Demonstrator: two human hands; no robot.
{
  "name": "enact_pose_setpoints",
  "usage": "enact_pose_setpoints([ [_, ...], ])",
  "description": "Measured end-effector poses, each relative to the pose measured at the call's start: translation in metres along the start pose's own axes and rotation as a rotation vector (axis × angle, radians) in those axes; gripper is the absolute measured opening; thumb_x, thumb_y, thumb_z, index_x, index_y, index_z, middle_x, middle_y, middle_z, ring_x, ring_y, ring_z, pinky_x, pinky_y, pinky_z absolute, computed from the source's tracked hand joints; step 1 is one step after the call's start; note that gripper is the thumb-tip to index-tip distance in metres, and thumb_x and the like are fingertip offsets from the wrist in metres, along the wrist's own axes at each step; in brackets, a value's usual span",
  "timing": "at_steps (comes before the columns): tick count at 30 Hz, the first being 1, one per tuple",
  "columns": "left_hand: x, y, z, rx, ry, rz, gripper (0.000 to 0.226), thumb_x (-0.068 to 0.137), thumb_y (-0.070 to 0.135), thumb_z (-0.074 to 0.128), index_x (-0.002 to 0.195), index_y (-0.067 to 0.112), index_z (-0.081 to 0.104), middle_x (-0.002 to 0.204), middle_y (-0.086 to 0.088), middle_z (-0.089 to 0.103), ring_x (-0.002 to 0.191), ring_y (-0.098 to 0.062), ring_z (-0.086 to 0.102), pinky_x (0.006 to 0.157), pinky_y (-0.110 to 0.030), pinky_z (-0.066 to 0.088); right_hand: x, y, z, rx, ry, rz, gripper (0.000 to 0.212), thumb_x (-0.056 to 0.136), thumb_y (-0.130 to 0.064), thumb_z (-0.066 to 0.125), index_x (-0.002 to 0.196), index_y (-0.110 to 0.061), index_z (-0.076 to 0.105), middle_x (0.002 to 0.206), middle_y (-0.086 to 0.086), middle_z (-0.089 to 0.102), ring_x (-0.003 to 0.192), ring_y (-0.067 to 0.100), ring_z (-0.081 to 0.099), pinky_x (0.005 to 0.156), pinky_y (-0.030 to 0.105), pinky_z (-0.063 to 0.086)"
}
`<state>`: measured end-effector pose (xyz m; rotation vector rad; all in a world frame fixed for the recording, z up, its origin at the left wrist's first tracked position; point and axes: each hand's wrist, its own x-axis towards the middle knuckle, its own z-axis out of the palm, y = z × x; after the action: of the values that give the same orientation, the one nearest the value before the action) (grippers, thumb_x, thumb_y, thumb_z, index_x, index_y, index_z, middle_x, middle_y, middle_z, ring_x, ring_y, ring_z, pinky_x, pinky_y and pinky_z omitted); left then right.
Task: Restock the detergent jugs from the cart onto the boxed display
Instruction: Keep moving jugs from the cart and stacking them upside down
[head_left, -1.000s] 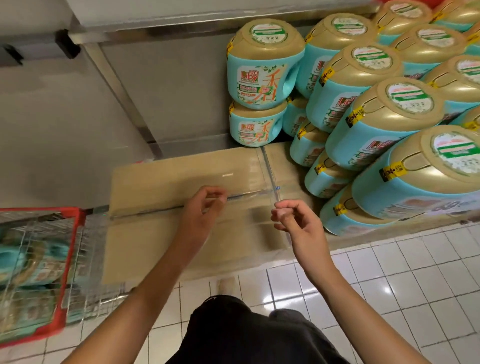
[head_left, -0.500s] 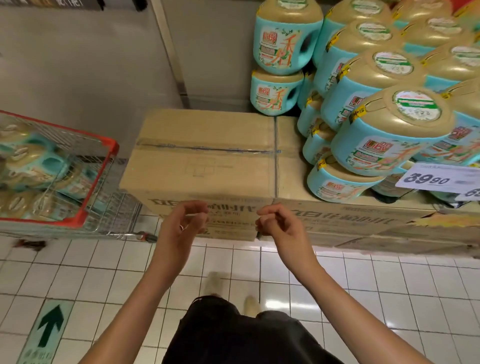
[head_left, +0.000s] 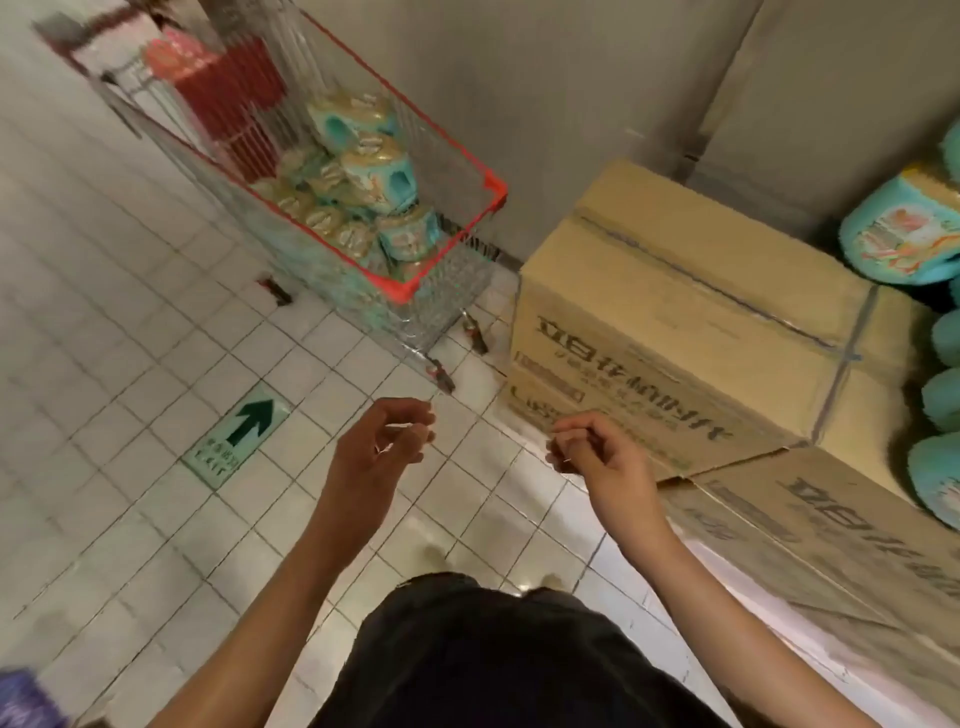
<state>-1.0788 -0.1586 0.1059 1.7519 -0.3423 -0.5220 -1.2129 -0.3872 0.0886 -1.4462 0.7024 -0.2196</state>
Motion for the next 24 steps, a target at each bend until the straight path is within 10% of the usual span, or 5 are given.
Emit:
enact_pose_setpoints([
  [5, -0.025, -0.035, -0.11, 0.028, 0.144, -0.095, 0.021, 0.106, 0.016, 0.058, 0.114, 0.033, 0.068, 0.118, 0.009, 0.072, 0.108, -0.015, 0.072, 0.091, -0.039, 0.062, 0.031, -0.002, 0.108, -0.076, -0.171, 0.005, 0.024, 0.105, 0.002, 0.056, 0.104, -0.013, 0.073, 0.087, 0.004, 0.076, 0.087, 0.022, 0.073, 0.082, 0.03, 0.062],
  [11, -0.016, -0.041, -0.199, -0.039, 0.31, -0.144, 0.024, 0.091, 0.05, 0.057, 0.109, 0.041, 0.068, 0.117, 0.013, 0.072, 0.107, -0.016, 0.072, 0.087, -0.034, 0.062, 0.065, -0.019, 0.199, -0.178, -0.348, -0.024, 0.02, 0.105, 0.001, 0.057, 0.103, -0.011, 0.073, 0.086, 0.008, 0.075, 0.087, 0.029, 0.075, 0.082, 0.031, 0.063],
  [24, 0.167, -0.052, -0.305, -0.121, 0.4, -0.173, 0.025, 0.097, 0.032, 0.056, 0.116, 0.021, 0.068, 0.113, 0.01, 0.073, 0.106, -0.016, 0.073, 0.086, -0.028, 0.061, 0.229, -0.07, 0.332, -0.225, -0.408, 0.032, 0.01, 0.102, 0.005, 0.058, 0.107, 0.007, 0.067, 0.097, 0.019, 0.072, 0.084, 0.018, 0.072, 0.077, 0.023, 0.059],
])
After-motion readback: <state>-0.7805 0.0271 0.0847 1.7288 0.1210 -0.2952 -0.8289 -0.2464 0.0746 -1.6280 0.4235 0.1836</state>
